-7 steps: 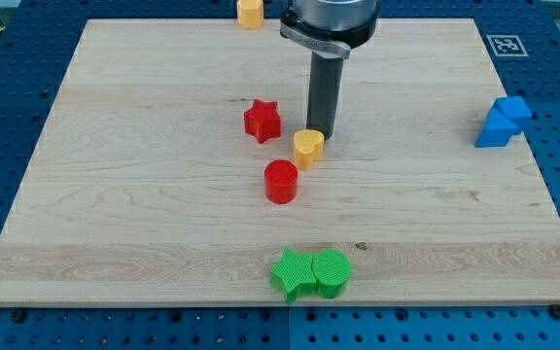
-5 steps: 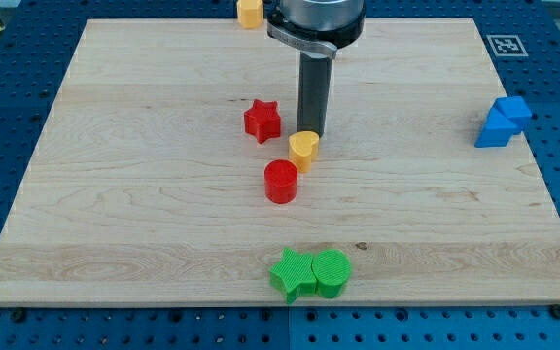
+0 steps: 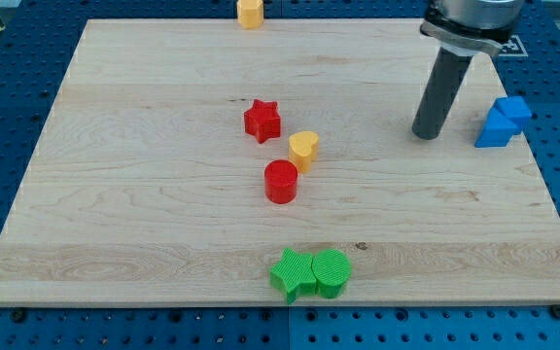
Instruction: Move blue cube to the right of yellow heart
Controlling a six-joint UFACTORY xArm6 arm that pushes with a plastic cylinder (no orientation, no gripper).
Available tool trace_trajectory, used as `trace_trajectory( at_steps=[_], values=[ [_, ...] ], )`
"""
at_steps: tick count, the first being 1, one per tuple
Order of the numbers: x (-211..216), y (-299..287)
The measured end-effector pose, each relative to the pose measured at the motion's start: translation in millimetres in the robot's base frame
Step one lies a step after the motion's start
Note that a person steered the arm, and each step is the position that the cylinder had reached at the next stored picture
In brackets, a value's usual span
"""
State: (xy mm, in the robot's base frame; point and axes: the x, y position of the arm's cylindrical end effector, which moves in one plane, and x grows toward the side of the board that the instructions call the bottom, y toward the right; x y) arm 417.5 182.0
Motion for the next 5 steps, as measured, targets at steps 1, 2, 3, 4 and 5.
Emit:
trace_trajectory(
  at_steps=[1, 2, 3, 4, 5],
  values=[
    [-13.4, 18.8],
    [-28.9, 34.8],
    [-42.4, 43.4],
    [-58.0, 58.7],
    [-64.0, 77.1]
  ],
)
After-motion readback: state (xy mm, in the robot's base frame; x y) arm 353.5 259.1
